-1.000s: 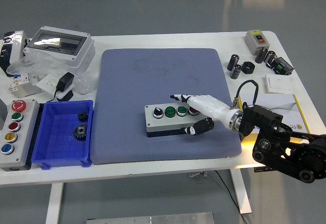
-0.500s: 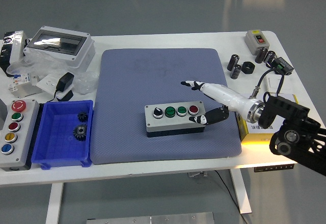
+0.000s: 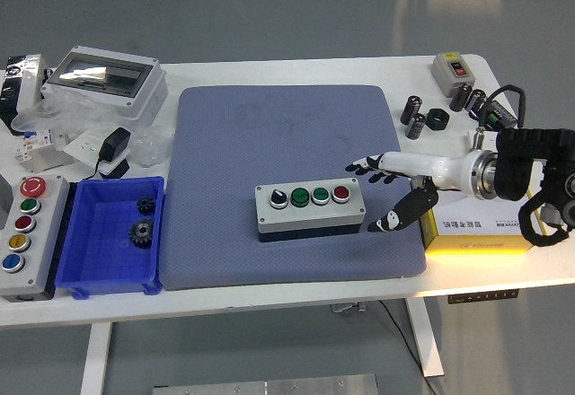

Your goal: Pick up the button,place it on the desk,press the button,press the button

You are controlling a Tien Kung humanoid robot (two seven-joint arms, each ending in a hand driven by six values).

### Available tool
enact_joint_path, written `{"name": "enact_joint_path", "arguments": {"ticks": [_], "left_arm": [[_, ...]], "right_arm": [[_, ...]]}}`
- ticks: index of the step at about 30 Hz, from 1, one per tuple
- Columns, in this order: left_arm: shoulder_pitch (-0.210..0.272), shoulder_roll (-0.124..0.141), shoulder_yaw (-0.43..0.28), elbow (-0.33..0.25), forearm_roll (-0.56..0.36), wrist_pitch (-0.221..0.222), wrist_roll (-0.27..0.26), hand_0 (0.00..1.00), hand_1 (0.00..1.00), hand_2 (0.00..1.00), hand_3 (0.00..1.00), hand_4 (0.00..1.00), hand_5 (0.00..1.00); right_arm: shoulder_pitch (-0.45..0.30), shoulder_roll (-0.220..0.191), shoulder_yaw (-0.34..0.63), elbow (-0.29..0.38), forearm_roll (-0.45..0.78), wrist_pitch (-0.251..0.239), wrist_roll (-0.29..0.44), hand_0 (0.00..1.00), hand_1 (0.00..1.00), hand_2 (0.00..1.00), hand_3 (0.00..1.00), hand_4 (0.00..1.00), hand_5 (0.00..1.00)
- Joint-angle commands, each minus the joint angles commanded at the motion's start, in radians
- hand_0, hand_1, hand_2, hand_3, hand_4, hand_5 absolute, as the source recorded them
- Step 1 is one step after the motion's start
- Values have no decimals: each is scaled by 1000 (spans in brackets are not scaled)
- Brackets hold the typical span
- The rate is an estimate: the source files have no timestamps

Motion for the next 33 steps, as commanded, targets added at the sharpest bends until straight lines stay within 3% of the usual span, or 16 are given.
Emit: {"name": "enact_joint_path", "arguments": {"ticks": [1,2,7,8,18,33], "left_arm": [[0,0,0,0,-1,0,0,656,629,620,698,822,238],[0,1,0,0,-1,1,1,656,629,620,697,823,233],[0,2,0,0,-1,1,1,656,629,620,697,823,233],[0,2,0,0,-1,1,1,656,629,620,697,823,230],[-3,5,2,0,-1,0,0,656,629,620,696,823,226],[-4,3,6,0,-6,0,-2,656,629,620,696,822,224]], "right_arm": [[3,6,-5,-1,1,10,-4,391,564,665,976,542,144],[7,13,-11,-4,0,17,-7,125,280,453,998,396,2],[26,47,-44,-35,-17,13,-15,125,280,453,998,396,2],[29,53,-47,-42,-23,10,-15,49,192,312,994,375,2],[36,90,-66,-101,-48,-13,-18,13,152,282,978,381,2],[21,98,-94,-127,-63,-23,-24,2,129,263,952,362,2]]}}
